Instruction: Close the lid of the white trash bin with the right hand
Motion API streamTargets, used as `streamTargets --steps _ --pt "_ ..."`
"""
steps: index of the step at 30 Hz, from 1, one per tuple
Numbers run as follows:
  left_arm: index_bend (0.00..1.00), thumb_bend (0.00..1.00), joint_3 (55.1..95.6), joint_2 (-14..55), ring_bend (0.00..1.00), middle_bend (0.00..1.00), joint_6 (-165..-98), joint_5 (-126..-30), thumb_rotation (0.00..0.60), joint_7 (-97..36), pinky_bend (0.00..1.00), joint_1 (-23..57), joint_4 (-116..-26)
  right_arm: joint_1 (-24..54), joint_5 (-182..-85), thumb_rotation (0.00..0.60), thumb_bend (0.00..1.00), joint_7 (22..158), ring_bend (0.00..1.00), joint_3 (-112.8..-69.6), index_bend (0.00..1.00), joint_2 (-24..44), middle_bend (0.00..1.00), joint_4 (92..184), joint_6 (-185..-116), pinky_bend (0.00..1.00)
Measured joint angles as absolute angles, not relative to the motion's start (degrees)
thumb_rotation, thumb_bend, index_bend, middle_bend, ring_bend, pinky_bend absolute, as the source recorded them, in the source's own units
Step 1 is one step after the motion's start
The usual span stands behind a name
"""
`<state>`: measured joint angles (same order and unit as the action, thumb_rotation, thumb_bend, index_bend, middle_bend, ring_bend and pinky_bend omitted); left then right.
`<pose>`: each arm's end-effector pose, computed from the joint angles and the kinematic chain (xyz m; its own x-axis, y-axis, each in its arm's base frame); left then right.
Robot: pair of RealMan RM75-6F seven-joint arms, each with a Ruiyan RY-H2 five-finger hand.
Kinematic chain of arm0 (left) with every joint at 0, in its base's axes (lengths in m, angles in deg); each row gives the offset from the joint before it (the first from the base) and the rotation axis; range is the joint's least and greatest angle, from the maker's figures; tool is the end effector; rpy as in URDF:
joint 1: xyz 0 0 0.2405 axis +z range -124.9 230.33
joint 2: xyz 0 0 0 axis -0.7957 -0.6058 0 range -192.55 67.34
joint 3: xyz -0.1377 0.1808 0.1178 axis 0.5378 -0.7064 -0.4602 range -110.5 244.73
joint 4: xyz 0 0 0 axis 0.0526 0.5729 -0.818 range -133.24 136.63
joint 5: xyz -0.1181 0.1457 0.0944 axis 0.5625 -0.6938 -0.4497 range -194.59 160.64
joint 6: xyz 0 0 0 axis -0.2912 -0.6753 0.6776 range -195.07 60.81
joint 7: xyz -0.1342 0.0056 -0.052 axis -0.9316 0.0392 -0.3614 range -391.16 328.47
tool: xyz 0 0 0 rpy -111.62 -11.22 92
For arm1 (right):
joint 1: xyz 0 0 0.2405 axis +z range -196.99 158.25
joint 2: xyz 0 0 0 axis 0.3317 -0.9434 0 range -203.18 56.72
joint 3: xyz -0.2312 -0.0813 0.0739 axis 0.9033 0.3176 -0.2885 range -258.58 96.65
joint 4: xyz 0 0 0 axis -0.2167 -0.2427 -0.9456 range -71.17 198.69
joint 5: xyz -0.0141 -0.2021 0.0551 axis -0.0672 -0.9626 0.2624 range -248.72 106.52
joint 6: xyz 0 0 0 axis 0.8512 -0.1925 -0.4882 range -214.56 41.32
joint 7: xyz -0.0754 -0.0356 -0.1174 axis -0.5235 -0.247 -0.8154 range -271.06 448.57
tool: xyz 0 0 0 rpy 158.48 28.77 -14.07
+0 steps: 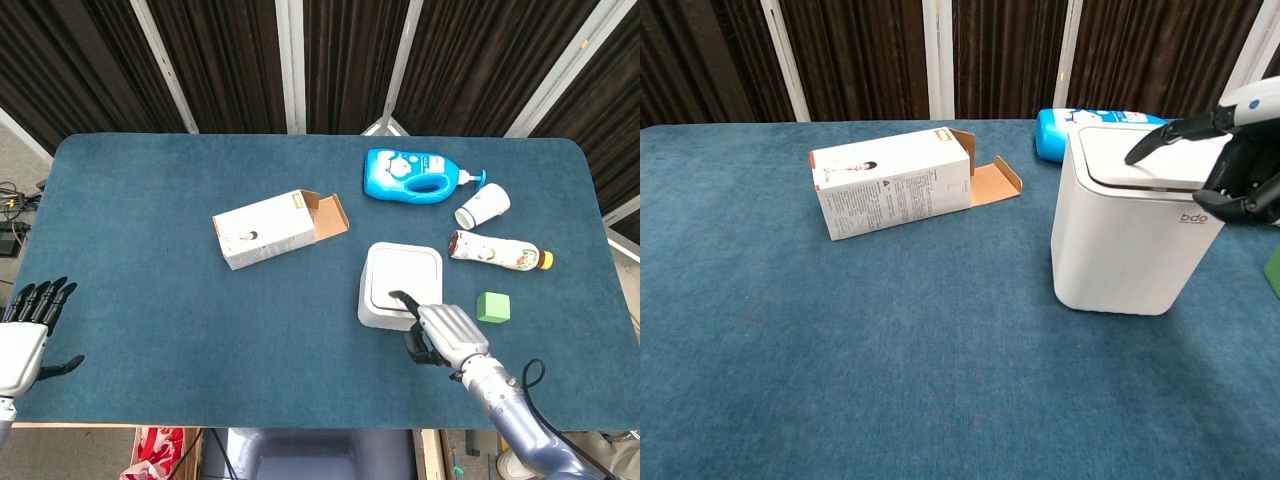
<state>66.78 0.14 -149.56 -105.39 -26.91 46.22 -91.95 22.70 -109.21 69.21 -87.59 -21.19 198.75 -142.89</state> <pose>-0.3052 0.1771 0.1488 0.4758 0.0859 0.8754 0.8790 -0.0828 -0.4696 -0.1180 -0.2476 0.1069 0.1656 -0.5711 0.8040 -0.9862 -0.1008 0.1316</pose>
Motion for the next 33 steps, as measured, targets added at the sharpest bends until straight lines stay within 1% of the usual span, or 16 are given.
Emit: streamTargets --steps 10,14,21,27,29,31,32,33 --pt "0.0 0.0 66.7 0.1 0.0 0.0 -149.5 -105.4 0.6 -26.9 0.0 46.2 -92.1 23.9 -107.3 0.6 0.65 65.5 0.87 -84.4 0.11 -18.8 0.81 198.8 -144.5 0.83" --pt "0.0 0.0 66.7 0.1 0.0 0.0 -149.6 -105.3 0.6 -26.9 0.0 46.3 -92.1 24.3 -106.8 0.6 0.65 64.7 0.87 -83.7 0.11 -18.1 0.81 198.8 -145.4 0.83" --pt "0.0 0.0 66.8 0.0 0.0 0.0 -149.5 -105.2 0.6 -27.2 0.0 46.3 -92.1 24.3 -107.4 0.6 0.65 65.5 0.87 -84.4 0.11 -18.3 0.81 198.8 -146.8 0.83" --pt "0.0 0.0 66.8 0.0 0.0 0.0 -149.6 -105.2 0.6 -27.2 0.0 46.3 -92.2 22.9 -112.1 0.6 0.65 67.7 0.86 -86.5 0.11 -19.5 0.81 198.7 -150.4 0.83" --pt "0.0 0.0 66.8 0.0 0.0 0.0 -149.7 -105.1 0.6 -27.2 0.0 46.3 -92.1 21.9 -114.7 0.6 0.65 67.9 0.83 -86.9 0.1 -20.2 0.8 198.7 -152.6 0.81" --pt "0.0 0.0 66.8 0.0 0.0 0.0 -149.8 -105.2 0.6 -27.1 0.0 46.4 -92.1 20.6 -117.8 0.6 0.65 68.0 0.74 -87.1 0.05 -20.6 0.73 198.4 -155.3 0.74" --pt "0.0 0.0 66.8 0.0 0.0 0.0 -149.8 -105.3 0.6 -27.1 0.0 46.4 -92.1 19.9 -119.2 0.6 0.64 68.1 0.63 -87.1 0.02 -20.7 0.63 198.1 -156.4 0.65" --pt "0.0 0.0 66.8 0.0 0.0 0.0 -149.9 -105.3 0.6 -27.1 0.0 46.4 -92.1 19.1 -120.7 0.6 0.59 68.3 0.48 -86.9 0.0 -20.7 0.48 197.7 -157.4 0.54"
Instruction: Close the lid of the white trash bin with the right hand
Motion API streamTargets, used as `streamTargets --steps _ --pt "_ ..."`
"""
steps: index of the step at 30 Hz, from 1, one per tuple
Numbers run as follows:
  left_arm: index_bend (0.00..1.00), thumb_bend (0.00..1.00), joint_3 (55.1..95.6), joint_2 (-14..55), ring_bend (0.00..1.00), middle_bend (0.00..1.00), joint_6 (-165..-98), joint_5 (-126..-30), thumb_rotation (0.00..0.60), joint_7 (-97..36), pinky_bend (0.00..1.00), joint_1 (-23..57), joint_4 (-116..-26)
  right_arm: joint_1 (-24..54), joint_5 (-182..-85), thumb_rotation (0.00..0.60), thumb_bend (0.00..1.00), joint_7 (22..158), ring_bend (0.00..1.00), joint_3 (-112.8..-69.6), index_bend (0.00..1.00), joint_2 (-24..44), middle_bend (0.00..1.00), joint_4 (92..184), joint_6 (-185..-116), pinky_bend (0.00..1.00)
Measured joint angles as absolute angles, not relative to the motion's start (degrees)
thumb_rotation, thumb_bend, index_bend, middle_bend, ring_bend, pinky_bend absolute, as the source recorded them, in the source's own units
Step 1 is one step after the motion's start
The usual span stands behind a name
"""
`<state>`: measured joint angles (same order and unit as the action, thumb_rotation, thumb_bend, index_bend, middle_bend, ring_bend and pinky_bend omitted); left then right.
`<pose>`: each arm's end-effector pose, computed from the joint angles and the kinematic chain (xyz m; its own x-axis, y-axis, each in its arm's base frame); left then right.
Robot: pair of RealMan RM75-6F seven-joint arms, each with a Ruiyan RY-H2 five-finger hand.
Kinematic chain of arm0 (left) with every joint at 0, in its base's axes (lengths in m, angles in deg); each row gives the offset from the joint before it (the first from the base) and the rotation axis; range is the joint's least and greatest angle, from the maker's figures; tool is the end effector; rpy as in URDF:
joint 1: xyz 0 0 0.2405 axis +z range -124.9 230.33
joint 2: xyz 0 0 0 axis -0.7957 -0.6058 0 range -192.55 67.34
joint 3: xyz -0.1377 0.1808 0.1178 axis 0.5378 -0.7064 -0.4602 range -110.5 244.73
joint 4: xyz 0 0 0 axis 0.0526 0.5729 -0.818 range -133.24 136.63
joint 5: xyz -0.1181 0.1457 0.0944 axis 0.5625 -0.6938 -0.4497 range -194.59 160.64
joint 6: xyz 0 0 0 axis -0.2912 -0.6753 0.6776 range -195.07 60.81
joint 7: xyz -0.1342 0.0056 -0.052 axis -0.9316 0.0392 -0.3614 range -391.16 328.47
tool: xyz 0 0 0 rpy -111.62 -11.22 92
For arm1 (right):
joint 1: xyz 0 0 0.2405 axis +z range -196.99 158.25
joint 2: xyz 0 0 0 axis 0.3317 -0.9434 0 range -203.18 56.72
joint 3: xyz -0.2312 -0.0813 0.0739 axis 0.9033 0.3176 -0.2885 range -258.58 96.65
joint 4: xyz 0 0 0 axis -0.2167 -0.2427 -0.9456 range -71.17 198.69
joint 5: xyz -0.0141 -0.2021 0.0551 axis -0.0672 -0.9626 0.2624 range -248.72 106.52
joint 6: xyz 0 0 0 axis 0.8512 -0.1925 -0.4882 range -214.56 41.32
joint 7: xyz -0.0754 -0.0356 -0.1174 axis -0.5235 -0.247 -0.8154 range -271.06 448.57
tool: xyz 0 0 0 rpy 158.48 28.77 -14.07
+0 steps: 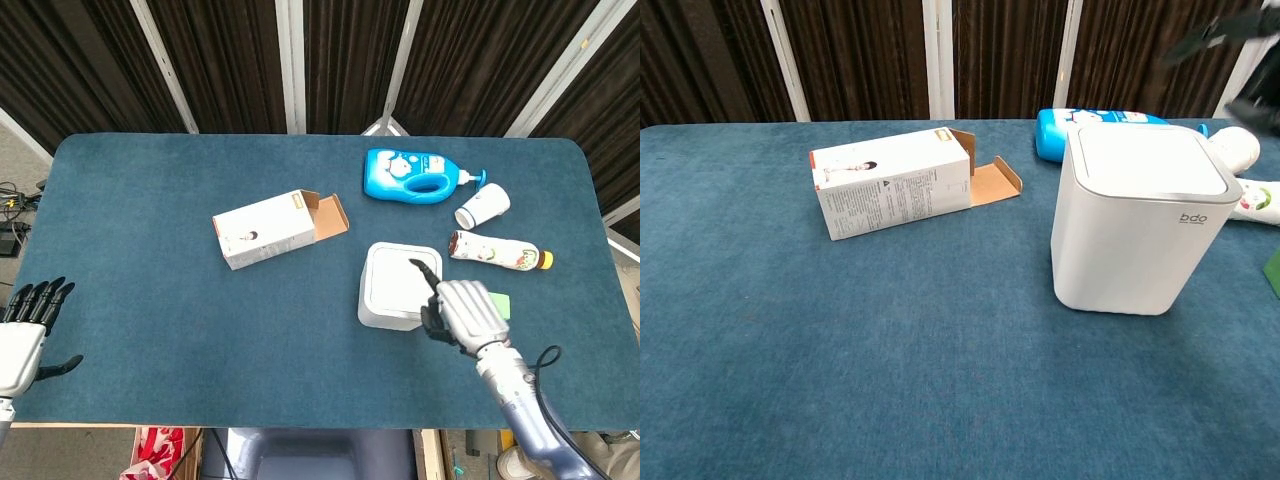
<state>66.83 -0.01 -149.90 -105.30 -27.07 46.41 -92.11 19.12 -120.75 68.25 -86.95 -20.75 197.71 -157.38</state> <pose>-0.3053 0.1763 0.1504 0.4725 0.0811 0.8776 0.8808 -0.0776 -0.4670 -0.1189 -0.2590 0.1405 0.2374 -0.3071 0.9216 -0.9682 -0.1523 0.1987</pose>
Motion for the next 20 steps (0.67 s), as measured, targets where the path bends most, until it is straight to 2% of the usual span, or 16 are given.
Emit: streamTargets --steps 1,2,3,4,7,9,14,20 --pt "0.0 0.0 66.8 0.0 0.0 0.0 -150.0 -105.4 0.6 -27.0 0.0 46.5 -92.1 18.0 -122.9 0.6 0.55 68.5 0.37 -86.7 0.0 -20.7 0.38 197.0 -158.4 0.46" --pt "0.0 0.0 66.8 0.0 0.0 0.0 -150.0 -105.4 0.6 -27.0 0.0 46.5 -92.1 17.1 -124.7 0.6 0.47 68.8 0.21 -86.3 0.0 -20.7 0.24 196.2 -159.2 0.35" --pt "0.0 0.0 66.8 0.0 0.0 0.0 -150.0 -105.3 0.6 -27.0 0.0 46.5 -92.1 16.1 -126.6 0.6 0.4 69.1 0.09 -85.9 0.0 -20.6 0.12 195.3 -159.9 0.25" --pt "0.0 0.0 66.8 0.0 0.0 0.0 -150.0 -105.3 0.6 -26.9 0.0 46.6 -92.1 14.7 -129.3 0.6 0.35 69.5 0.03 -85.1 0.0 -20.4 0.05 193.9 -161.0 0.16" --pt "0.0 0.0 66.9 0.1 0.0 0.0 -150.1 -105.0 0.6 -26.6 0.0 46.6 -92.1 10.5 -136.8 0.6 0.3 70.4 0.0 -82.3 0.0 -19.5 0.0 188.8 -164.2 0.03" --pt "0.0 0.0 66.9 0.1 0.0 0.0 -150.2 -105.0 0.6 -26.4 0.0 46.7 -92.1 7.4 -141.2 0.6 0.3 71.5 0.0 -80.3 0.0 -18.7 0.0 184.9 -166.4 0.0" --pt "0.0 0.0 66.9 0.3 0.0 0.0 -150.5 -104.8 0.6 -25.5 0.0 46.9 -92.0 -1.2 -148.6 0.6 0.29 77.9 0.0 -75.6 0.0 -15.7 0.0 173.4 -172.6 0.0" --pt "0.0 0.0 67.1 0.5 0.0 0.0 -150.7 -104.5 0.6 -24.5 0.0 47.0 -92.0 -8.5 -153.5 0.6 0.29 84.3 0.0 -74.2 0.0 -11.4 0.0 160.8 -180.0 0.0"
